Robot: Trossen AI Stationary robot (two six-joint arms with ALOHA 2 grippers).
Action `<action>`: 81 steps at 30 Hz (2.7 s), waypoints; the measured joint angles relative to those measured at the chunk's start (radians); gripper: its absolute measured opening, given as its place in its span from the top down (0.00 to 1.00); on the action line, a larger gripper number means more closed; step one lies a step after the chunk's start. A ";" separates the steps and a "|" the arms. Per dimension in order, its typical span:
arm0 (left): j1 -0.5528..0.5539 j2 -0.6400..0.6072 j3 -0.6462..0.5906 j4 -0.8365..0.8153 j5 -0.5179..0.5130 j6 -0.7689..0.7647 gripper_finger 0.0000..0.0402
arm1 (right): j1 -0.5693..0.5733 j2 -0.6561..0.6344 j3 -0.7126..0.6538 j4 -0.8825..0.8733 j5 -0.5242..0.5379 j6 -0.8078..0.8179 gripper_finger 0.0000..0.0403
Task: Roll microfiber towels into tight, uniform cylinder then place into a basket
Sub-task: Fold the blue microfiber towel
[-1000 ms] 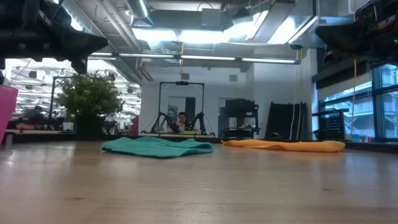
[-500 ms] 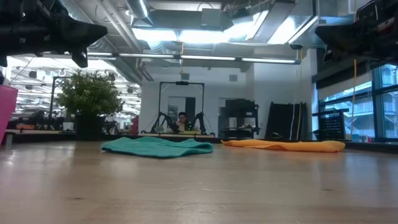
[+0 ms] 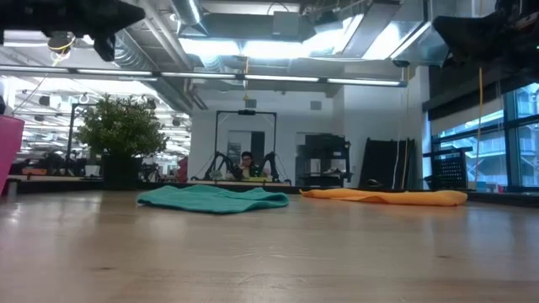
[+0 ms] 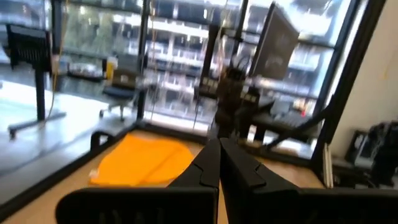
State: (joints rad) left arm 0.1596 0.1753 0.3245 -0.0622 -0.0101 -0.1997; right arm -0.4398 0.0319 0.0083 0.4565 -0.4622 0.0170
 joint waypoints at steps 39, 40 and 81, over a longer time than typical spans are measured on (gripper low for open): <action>-0.099 0.625 0.351 -0.355 -0.185 -0.202 0.78 | 0.000 0.000 0.000 0.083 -0.002 -0.050 0.97; -0.096 0.625 0.351 -0.356 -0.186 -0.214 0.77 | 0.000 0.000 0.001 0.083 -0.002 -0.050 0.97; 0.279 1.375 0.742 -0.501 -0.223 -0.409 0.76 | 0.000 0.000 0.001 0.080 0.068 -0.019 0.97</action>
State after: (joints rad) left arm 0.4384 1.5498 1.0666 -0.5629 -0.2333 -0.6089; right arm -0.4400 0.0319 0.0097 0.5369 -0.3937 -0.0015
